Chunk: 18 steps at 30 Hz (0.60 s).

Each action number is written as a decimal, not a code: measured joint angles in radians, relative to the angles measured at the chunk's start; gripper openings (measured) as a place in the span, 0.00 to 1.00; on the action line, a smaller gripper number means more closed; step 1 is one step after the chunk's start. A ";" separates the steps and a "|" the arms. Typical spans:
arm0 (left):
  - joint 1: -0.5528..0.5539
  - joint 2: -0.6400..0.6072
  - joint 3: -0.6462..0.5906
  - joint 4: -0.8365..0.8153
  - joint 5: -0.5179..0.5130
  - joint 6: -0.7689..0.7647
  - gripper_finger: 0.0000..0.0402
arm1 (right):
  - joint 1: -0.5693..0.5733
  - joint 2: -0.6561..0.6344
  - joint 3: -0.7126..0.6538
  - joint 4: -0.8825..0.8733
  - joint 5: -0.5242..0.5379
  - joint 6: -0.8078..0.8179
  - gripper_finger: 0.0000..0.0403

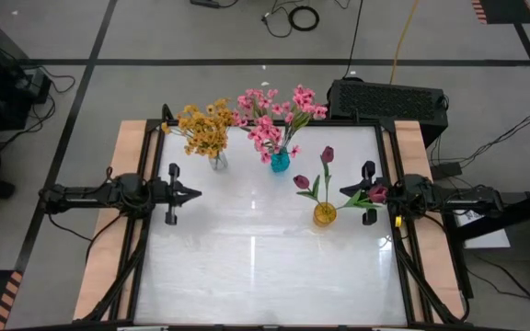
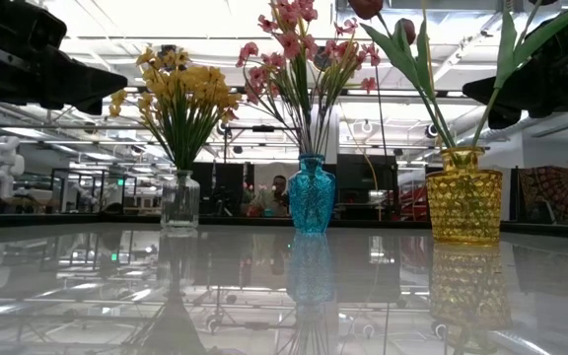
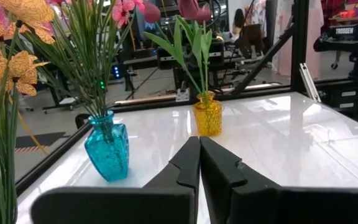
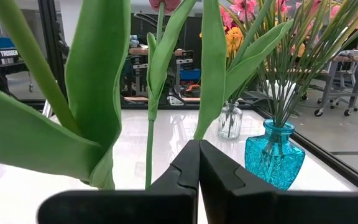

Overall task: Sort flowers into vase by color
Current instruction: Return to Home Position

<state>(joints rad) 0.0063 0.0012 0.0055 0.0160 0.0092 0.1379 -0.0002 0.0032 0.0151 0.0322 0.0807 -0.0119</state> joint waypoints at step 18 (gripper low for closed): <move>0.000 0.000 0.000 0.002 -0.007 0.000 0.05 | 0.000 0.000 0.000 0.000 0.000 0.000 0.00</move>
<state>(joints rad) 0.0063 0.0013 0.0051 0.0177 0.0019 0.1381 -0.0002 0.0032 0.0151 0.0322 0.0807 -0.0120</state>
